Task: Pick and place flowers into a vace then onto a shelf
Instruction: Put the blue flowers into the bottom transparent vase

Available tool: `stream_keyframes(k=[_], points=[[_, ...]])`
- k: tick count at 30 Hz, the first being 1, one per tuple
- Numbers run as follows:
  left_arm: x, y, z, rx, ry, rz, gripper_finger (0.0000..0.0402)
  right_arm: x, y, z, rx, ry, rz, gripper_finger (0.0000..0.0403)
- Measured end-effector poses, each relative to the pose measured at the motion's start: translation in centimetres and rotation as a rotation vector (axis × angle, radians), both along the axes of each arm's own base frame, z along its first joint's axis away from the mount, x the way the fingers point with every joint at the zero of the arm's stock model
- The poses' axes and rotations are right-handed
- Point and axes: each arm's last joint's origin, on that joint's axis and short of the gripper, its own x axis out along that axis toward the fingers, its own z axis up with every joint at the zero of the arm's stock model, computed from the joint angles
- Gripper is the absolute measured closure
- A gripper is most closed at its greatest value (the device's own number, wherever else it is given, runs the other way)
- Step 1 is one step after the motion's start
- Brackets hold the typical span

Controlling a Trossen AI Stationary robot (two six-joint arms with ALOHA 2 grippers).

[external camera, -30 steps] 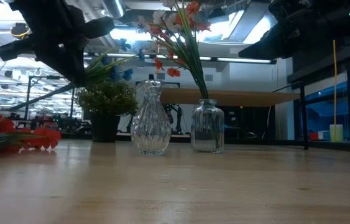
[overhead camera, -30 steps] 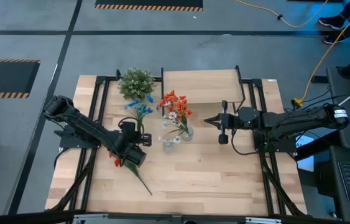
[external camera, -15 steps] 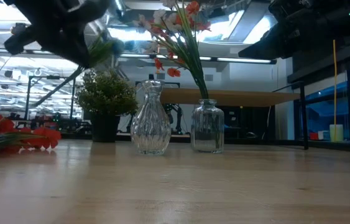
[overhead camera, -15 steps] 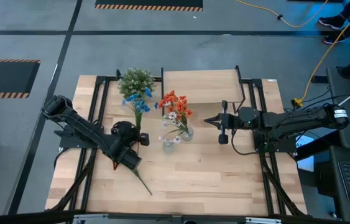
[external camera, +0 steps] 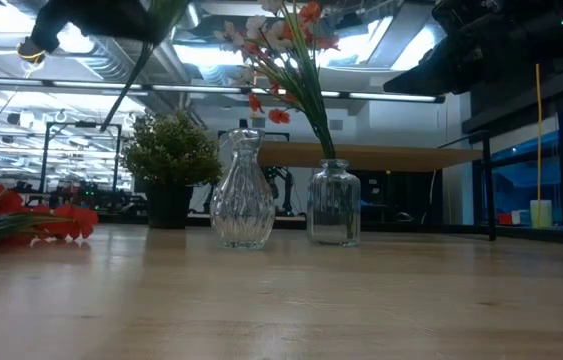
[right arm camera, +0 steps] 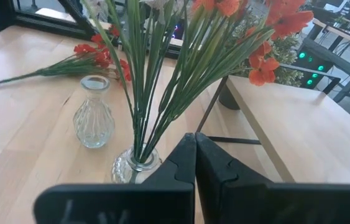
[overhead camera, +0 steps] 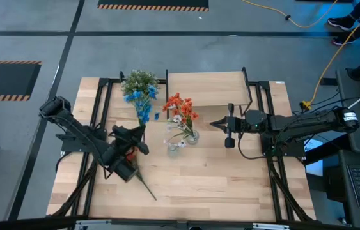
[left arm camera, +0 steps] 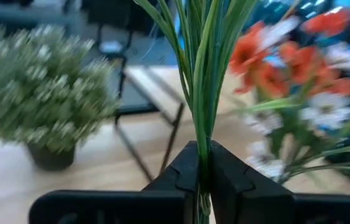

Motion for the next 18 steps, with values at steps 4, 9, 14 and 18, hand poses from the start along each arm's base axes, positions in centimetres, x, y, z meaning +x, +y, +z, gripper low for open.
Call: stream_keyframes(k=[4, 9, 14, 18], points=[[0.2, -1.4, -0.1, 0.122, -0.046, -0.056, 0.0384, 0.0, 0.0, 0.1, -0.008, -0.012, 0.002, 0.0399], [1.0, -3.3, -0.7, 0.167, -0.039, -0.094, 0.0384, 0.0, 0.0, 0.1, -0.007, -0.012, 0.002, 0.0399], [2.3, -4.6, -1.5, 0.189, -0.013, -0.097, 0.0384, 0.0, 0.0, 0.1, -0.008, -0.014, 0.002, 0.0399], [3.5, -5.1, -1.8, 0.197, 0.001, -0.086, 0.0384, 0.0, 0.0, 0.1, -0.008, -0.014, 0.002, 0.0399]])
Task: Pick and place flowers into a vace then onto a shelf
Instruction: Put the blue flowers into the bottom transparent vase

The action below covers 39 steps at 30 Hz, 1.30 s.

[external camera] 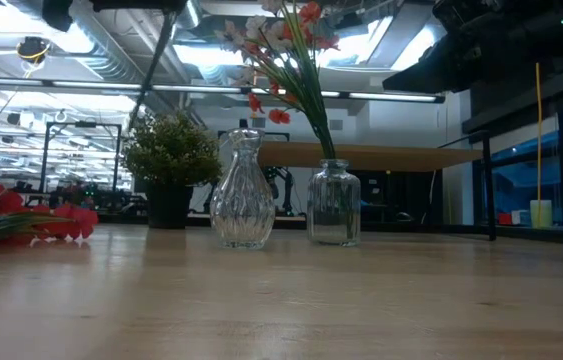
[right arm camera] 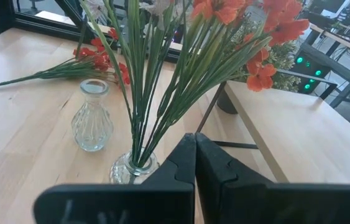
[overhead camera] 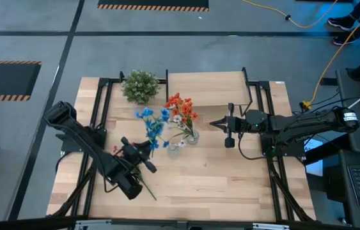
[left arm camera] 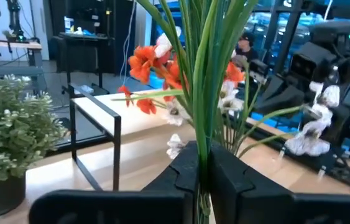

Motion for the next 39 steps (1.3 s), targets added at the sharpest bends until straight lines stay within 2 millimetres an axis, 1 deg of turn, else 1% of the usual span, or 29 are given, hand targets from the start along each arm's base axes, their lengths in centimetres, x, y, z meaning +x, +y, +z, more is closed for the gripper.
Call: stream_keyframes(k=[3, 6, 9, 11, 14, 17, 19, 21, 26, 31, 35, 39], points=[[0.9, -0.3, -0.2, 0.02, 0.028, 0.012, 0.0384, 0.0, 0.0, 0.0, 0.0, 0.0, 0.0, 0.0399], [1.7, -0.5, 0.2, 0.029, 0.062, 0.011, 0.0384, 0.0, 0.0, 0.0, 0.0, 0.003, 0.0, 0.0399], [2.8, -0.7, 0.7, 0.004, 0.129, -0.048, 0.0386, 0.0, 0.0, 0.0, -0.001, 0.004, 0.0, 0.0399], [3.6, -0.9, 1.4, 0.01, 0.173, -0.107, 0.0389, 0.0, 0.0, 0.0, -0.002, 0.004, 0.001, 0.0399], [4.5, -1.3, 2.8, 0.071, 0.198, -0.162, 0.0391, 0.0, 0.0, 0.0, -0.002, 0.005, 0.001, 0.0399], [4.9, -1.8, 4.3, 0.158, 0.22, -0.237, 0.0388, 0.0, 0.0, -0.1, -0.003, 0.01, 0.001, 0.0399], [5.1, -2.1, 4.9, 0.205, 0.22, -0.327, 0.0388, 0.0, 0.0, -0.1, -0.004, 0.011, 0.001, 0.0399], [5.3, -2.0, 5.4, 0.23, 0.205, -0.372, 0.0388, 0.0, 0.0, -0.1, -0.004, 0.011, 0.003, 0.0399], [6.1, -0.9, 5.4, 0.242, 0.218, -0.335, 0.0389, 0.0, 0.1, -0.1, 0.004, 0.01, 0.033, 0.0399], [7.6, -0.3, 4.1, 0.261, 0.234, -0.311, 0.039, 0.0, 0.1, -0.1, 0.004, 0.01, 0.035, 0.0399], [8.5, -0.6, 3.4, 0.309, 0.21, -0.322, 0.039, 0.0, 0.1, -0.1, 0.004, 0.01, 0.036, 0.0399], [9.0, -1.1, 3.4, 0.39, 0.166, -0.369, 0.039, 0.0, 0.1, -0.1, 0.004, 0.01, 0.036, 0.0399]])
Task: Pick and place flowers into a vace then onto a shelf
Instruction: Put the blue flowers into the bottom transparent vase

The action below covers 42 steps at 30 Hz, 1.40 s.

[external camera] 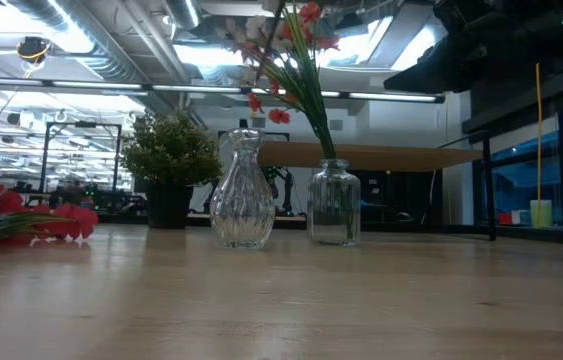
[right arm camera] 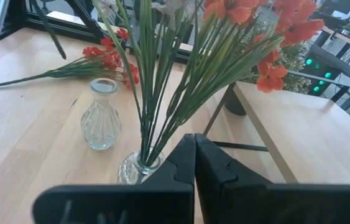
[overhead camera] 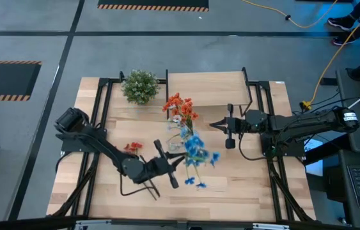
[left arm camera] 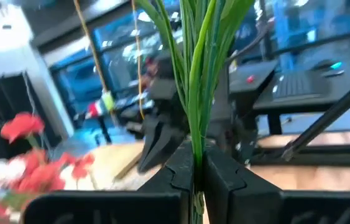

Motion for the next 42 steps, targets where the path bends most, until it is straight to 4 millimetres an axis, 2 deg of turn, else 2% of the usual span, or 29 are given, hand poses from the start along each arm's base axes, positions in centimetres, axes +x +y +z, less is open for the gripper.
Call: stream_keyframes(k=[8, 16, 19, 24, 27, 34, 42], points=[[0.4, -0.3, -0.6, 0.029, -0.032, -0.01, 0.039, 0.0, 0.0, 0.0, 0.001, 0.0, 0.001, 0.0399], [0.4, -0.4, -0.8, 0.028, -0.058, -0.106, 0.0392, 0.0, 0.0, 0.0, 0.001, 0.0, 0.002, 0.0399], [-0.5, 0.4, -1.9, 0.007, -0.1, -0.091, 0.0392, 0.0, 0.0, 0.0, 0.005, 0.0, 0.002, 0.0399], [-3.4, 1.5, -3.2, 0.019, -0.232, -0.085, 0.0392, 0.0, 0.0, -0.1, 0.006, 0.009, 0.003, 0.0399], [-4.5, 1.6, -4.0, 0.041, -0.213, -0.101, 0.0393, 0.0, 0.0, -0.1, 0.006, 0.014, 0.003, 0.0399], [-4.2, 3.4, -4.7, 0.042, -0.199, -0.061, 0.0392, 0.0, 0.0, -0.1, 0.004, 0.013, 0.003, 0.0399], [-3.6, 5.9, -5.8, -0.028, -0.235, -0.107, 0.0391, 0.0, 0.0, -0.1, 0.002, 0.014, 0.004, 0.0399]])
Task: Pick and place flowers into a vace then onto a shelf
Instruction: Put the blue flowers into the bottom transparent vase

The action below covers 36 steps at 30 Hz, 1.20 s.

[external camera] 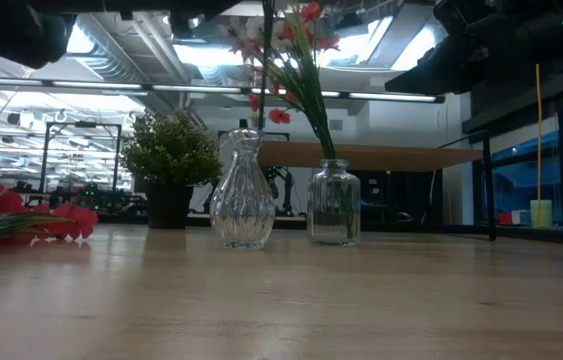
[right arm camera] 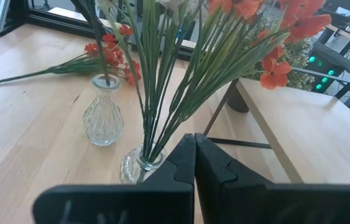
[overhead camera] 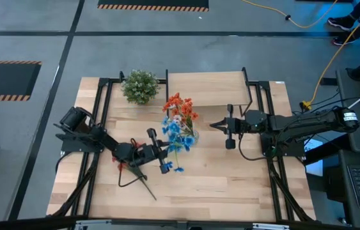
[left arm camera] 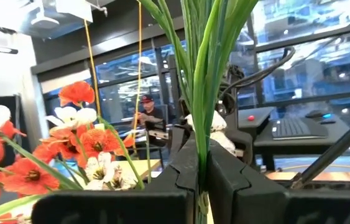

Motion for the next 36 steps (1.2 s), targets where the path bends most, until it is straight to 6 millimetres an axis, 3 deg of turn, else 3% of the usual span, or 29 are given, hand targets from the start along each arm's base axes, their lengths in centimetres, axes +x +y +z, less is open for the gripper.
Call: stream_keyframes(k=[36], points=[[-1.4, -1.9, 0.0, -0.026, 0.043, 0.01, 0.0391, 0.0, 0.0, 0.0, -0.001, 0.0, 0.0, 0.0399]])
